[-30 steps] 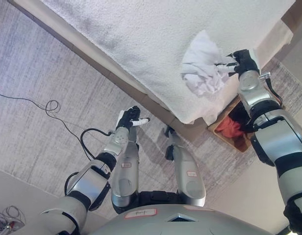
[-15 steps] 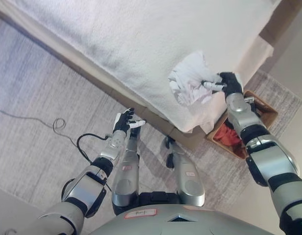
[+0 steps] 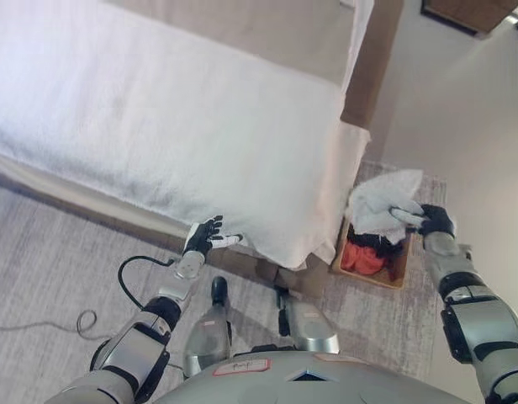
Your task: Put the clothes on the bed into the basket.
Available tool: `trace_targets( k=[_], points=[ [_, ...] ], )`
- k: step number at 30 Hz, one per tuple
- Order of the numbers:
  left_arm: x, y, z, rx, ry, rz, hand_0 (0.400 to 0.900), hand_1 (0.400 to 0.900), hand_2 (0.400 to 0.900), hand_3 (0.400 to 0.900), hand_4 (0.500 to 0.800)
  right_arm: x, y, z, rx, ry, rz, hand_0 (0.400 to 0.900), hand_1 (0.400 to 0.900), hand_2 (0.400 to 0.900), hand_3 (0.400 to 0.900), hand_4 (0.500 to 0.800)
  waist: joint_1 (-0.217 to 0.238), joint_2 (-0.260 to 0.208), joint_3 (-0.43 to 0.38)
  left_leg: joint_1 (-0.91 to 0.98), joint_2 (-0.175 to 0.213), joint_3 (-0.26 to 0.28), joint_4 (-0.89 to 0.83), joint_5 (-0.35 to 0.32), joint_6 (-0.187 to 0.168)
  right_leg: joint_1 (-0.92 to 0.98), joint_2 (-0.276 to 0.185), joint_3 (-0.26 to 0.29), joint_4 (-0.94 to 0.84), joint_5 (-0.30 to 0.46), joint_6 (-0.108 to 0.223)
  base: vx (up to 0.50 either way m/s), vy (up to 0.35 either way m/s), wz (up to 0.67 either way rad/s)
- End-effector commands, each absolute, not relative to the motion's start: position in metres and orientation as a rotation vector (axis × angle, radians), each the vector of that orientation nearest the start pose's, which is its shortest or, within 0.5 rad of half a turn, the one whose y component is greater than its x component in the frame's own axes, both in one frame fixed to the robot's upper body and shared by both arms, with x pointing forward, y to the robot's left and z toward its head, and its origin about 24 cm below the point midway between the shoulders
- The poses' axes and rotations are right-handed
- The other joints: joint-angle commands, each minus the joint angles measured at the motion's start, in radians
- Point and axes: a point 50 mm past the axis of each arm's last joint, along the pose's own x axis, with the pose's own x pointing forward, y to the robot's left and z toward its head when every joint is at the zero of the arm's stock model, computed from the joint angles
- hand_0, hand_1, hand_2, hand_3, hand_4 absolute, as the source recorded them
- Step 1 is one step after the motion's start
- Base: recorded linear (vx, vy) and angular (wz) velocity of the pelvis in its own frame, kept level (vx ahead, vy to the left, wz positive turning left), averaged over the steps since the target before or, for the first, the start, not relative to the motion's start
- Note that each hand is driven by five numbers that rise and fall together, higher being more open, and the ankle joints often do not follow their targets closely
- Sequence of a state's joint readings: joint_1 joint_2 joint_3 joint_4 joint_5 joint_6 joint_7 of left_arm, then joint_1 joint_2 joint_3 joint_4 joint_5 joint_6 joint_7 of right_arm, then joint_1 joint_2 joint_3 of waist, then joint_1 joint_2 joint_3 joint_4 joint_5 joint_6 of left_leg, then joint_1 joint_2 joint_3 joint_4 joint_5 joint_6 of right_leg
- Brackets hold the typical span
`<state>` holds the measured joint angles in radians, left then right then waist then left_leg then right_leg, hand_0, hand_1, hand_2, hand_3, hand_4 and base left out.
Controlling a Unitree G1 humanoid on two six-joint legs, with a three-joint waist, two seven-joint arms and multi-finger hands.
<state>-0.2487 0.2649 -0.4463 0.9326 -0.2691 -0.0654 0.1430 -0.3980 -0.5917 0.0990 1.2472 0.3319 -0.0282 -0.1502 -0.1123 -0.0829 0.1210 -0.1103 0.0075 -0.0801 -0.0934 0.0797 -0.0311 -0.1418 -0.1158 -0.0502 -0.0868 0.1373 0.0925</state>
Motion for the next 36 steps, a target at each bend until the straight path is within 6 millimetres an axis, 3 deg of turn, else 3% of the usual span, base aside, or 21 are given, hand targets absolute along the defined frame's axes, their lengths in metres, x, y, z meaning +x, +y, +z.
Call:
trace_targets(
  k=[1, 2, 8, 13, 19, 20, 21, 27, 36],
  points=[
    [0.242, 0.169, -0.09, 0.306, 0.612, -0.106, 0.9, 0.9, 0.9, 0.9, 0.8, 0.219, -0.407, -0.007, -0.305, 0.661, -0.763, 0.4, 0.4, 0.4, 0.4, 0.5, 0.009, 0.009, -0.085, 0.057, 0.024, 0.054, 0.006, -0.114, -0.015, -0.04, -0.064, 0.02, 0.032, 0.016, 0.077, 0.01, -0.007, -0.07],
    [0.241, 0.17, -0.091, 0.305, 0.619, -0.102, 0.9, 0.9, 0.9, 0.9, 0.8, 0.226, -0.406, -0.001, -0.299, 0.634, -0.766, 0.4, 0.4, 0.4, 0.4, 0.5, 0.004, 0.01, -0.091, 0.06, 0.026, 0.058, 0.006, -0.114, -0.015, -0.038, -0.062, 0.024, 0.027, 0.018, 0.076, 0.01, -0.012, -0.1],
    [0.237, 0.168, -0.094, 0.3, 0.638, -0.118, 0.9, 0.9, 0.9, 0.9, 0.8, 0.195, -0.425, -0.007, -0.265, 0.729, -0.864, 0.4, 0.4, 0.4, 0.4, 0.5, 0.003, 0.021, -0.107, 0.075, 0.032, 0.06, 0.006, -0.119, -0.02, -0.015, -0.06, 0.021, 0.021, 0.011, 0.073, 0.02, -0.022, 0.0],
    [0.232, 0.169, -0.098, 0.294, 0.659, -0.131, 0.9, 0.9, 0.9, 0.9, 0.8, 0.184, -0.435, -0.003, -0.191, 0.734, -0.924, 0.4, 0.4, 0.4, 0.4, 0.5, 0.006, 0.032, -0.116, 0.089, 0.039, 0.061, 0.006, -0.123, -0.026, 0.003, -0.054, 0.017, 0.015, 0.003, 0.07, 0.04, -0.036, 0.01],
    [0.226, 0.167, -0.101, 0.285, 0.677, -0.148, 0.9, 0.9, 0.9, 0.9, 0.8, 0.181, -0.446, 0.008, -0.107, 0.671, -0.999, 0.41, 0.41, 0.41, 0.41, 0.506, 0.01, 0.049, -0.122, 0.095, 0.042, 0.061, 0.006, -0.124, -0.031, 0.02, -0.052, 0.008, 0.003, -0.002, 0.068, 0.03, -0.028, 0.03],
    [0.226, 0.166, -0.102, 0.283, 0.677, -0.152, 0.9, 0.9, 0.9, 0.9, 0.8, 0.182, -0.449, 0.013, -0.108, 0.663, -1.015, 0.622, 0.622, 0.622, 0.622, 0.633, 0.012, 0.053, -0.122, 0.094, 0.043, 0.061, 0.006, -0.123, -0.032, 0.02, -0.053, 0.007, 0.001, -0.002, 0.068, 0.03, -0.024, 0.03],
    [0.225, 0.164, -0.102, 0.284, 0.678, -0.161, 0.9, 0.9, 0.9, 0.9, 0.8, 0.181, -0.452, 0.016, -0.09, 0.656, -1.034, 0.9, 0.9, 0.9, 0.9, 0.8, 0.014, 0.058, -0.123, 0.092, 0.042, 0.06, 0.006, -0.121, -0.033, 0.02, -0.053, 0.004, 0.0, -0.004, 0.068, 0.02, -0.018, 0.03],
    [0.224, 0.159, -0.102, 0.277, 0.676, -0.175, 0.9, 0.9, 0.9, 0.9, 0.8, 0.18, -0.459, 0.026, -0.085, 0.628, -1.084, 0.9, 0.9, 0.9, 0.9, 0.8, 0.018, 0.068, -0.123, 0.088, 0.042, 0.057, 0.006, -0.118, -0.035, 0.024, -0.055, 0.0, 0.0, -0.008, 0.068, 0.0, -0.006, 0.02],
    [0.222, 0.159, -0.104, 0.271, 0.691, -0.163, 0.9, 0.9, 0.9, 0.9, 0.8, 0.188, -0.453, 0.024, -0.091, 0.629, -1.055, 0.9, 0.9, 0.9, 0.9, 0.8, 0.016, 0.07, -0.125, 0.088, 0.039, 0.056, 0.006, -0.119, -0.035, 0.032, -0.056, -0.004, 0.0, -0.014, 0.065, 0.0, -0.003, 0.02]
  ],
)
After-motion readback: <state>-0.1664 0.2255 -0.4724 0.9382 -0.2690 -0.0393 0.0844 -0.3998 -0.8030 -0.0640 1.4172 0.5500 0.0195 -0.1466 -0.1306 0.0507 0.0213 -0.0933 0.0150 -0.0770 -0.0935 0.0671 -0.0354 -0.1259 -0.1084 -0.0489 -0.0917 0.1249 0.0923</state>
